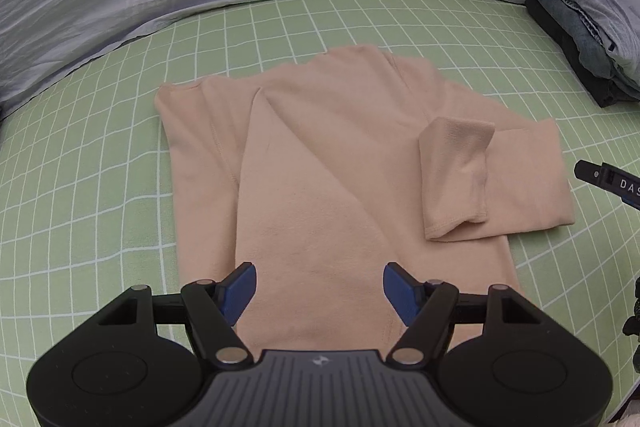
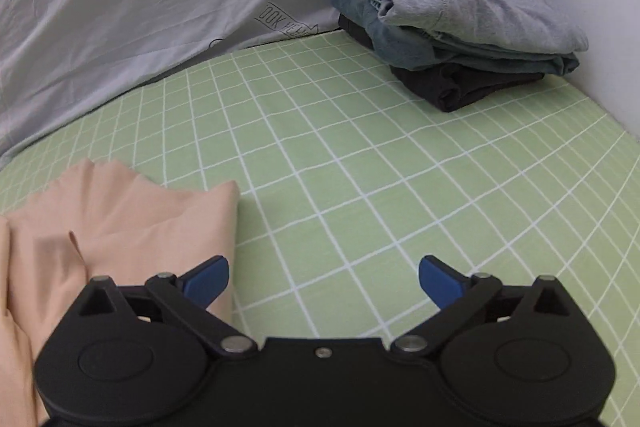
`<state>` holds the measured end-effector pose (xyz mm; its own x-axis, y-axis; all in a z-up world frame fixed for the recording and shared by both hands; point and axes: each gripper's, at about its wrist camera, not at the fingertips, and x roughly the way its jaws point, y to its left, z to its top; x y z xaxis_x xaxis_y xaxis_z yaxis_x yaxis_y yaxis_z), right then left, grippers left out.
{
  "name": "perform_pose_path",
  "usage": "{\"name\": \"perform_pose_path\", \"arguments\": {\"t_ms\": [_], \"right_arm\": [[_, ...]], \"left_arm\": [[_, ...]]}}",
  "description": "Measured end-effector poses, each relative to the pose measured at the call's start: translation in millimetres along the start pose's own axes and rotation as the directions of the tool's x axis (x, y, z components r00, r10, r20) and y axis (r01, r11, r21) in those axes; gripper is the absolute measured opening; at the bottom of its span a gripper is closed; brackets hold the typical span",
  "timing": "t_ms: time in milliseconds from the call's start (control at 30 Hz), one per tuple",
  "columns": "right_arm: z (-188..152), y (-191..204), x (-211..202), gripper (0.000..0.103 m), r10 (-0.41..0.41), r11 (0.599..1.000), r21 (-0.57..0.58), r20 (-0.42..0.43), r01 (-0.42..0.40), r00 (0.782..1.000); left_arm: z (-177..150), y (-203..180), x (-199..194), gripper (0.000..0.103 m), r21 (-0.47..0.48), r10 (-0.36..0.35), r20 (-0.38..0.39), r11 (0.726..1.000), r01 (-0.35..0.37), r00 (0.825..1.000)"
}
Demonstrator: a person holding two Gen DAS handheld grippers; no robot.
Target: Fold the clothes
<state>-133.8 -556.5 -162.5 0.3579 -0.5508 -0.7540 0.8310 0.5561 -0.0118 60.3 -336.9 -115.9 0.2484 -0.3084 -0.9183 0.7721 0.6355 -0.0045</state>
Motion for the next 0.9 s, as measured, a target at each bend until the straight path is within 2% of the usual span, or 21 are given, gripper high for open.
{"name": "perform_pose_path", "arguments": {"t_ms": [67,133,267,367,500,567,633,667,800,900], "right_arm": [[-8.1,-4.4,4.5,0.103,-0.083,0.994,-0.078,-0.001,0.082,0.997],[-12.1,-11.2,6.9,0.103,-0.109,0.992,-0.072,-0.009,0.108,0.994],[-12.9,-26.3,15.5,0.103,-0.106,0.994,0.028,-0.058,0.108,0.993],[-14.4,-36.0,17.7,0.103,-0.097,0.988,0.111,-0.053,0.103,0.994],[-16.6,-40.4,20.5,0.103,-0.099,0.983,0.152,-0.065,0.107,0.993],[-17.1,-40.7,20.8,0.103,-0.100,0.982,0.152,-0.066,0.109,0.993],[-18.1,-41.9,19.7,0.103,-0.096,0.981,0.161,-0.063,0.105,0.993],[-18.7,-42.8,19.1,0.103,-0.092,0.980,0.169,-0.060,0.101,0.994],[-18.0,-44.3,20.0,0.103,-0.100,0.979,0.173,-0.069,0.111,0.993],[-17.6,-42.6,17.0,0.103,-0.087,0.980,0.174,-0.067,0.097,0.994]], "left_arm": [[6.1,-10.2,4.8,0.071,0.037,-0.016,0.007,0.999,0.015,1.000],[13.9,-19.2,11.4,0.071,0.063,-0.033,0.006,0.997,0.033,0.999],[29.3,-38.0,25.4,0.071,0.113,-0.072,-0.003,0.991,0.072,0.997],[37.9,-53.8,36.1,0.073,0.164,-0.120,0.003,0.979,0.118,0.993],[48.3,-71.5,60.8,0.075,0.179,-0.160,-0.021,0.970,0.161,0.987],[51.2,-76.2,69.5,0.066,0.158,-0.182,-0.027,0.970,0.184,0.983],[50.8,-75.5,70.7,0.016,0.115,-0.208,-0.007,0.971,0.208,0.978],[51.1,-73.8,69.4,0.011,0.099,-0.219,0.003,0.971,0.218,0.976],[47.5,-57.7,52.7,0.010,0.066,-0.209,0.092,0.977,0.204,0.974],[40.0,-28.5,34.2,0.010,0.026,-0.143,0.184,0.990,0.140,0.972]]}}
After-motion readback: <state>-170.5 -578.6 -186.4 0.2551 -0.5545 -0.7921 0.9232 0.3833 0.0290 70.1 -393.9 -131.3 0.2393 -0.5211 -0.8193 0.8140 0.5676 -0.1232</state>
